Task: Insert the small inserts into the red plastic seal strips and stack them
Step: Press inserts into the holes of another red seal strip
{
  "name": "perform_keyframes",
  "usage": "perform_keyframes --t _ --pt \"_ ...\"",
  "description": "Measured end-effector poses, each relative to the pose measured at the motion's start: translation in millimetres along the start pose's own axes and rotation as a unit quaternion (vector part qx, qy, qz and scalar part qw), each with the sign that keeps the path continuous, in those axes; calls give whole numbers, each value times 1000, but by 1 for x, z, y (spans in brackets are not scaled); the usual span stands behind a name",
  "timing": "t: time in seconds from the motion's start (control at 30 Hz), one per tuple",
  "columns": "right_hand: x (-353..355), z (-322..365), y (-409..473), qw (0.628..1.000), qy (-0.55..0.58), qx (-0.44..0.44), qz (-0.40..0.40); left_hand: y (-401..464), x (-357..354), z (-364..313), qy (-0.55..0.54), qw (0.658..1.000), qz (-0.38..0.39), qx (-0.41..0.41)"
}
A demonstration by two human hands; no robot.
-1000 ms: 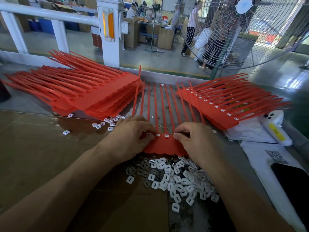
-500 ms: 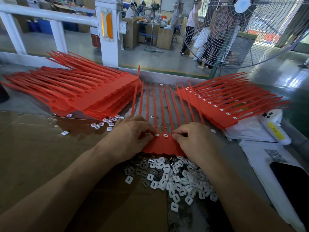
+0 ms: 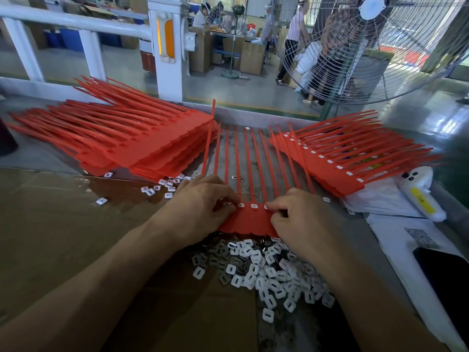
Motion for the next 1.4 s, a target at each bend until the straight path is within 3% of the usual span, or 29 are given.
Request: perform_keyframes --t 0.27,0.43,0.73,0.83,0.93,1.1,1.4 --pt "-1 13 -1 997 -66 12 39 1 -2 0 7 1000 2 -6" --pt "-3 19 0 994 -106 12 24 0 0 -1 9 1000 -1 -4" --pt "2 9 1 999 2 30 -12 0 0 -2 12 1000 7 -10" --pt "-3 22 -4 984 141 97 56 0 0 -2 10 1000 7 -13" --pt "-11 37 -13 959 188 152 146 0 0 -2 8 1000 -1 -16" --pt "-16 40 -18 951 167 166 202 1 -1 -1 0 1000 -5 -19" --pt "-16 31 -17 950 193 147 194 0 -1 -1 -1 1000 -1 -17"
Point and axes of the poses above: each hand's wrist, its own y-axis towards the middle knuckle, its own x-axis out of the back of the hand, z = x × y, the point moved 8 cm from there along y, towards the middle knuckle, and after that the axes turned 3 degrees about y, right-handed, at the moved point
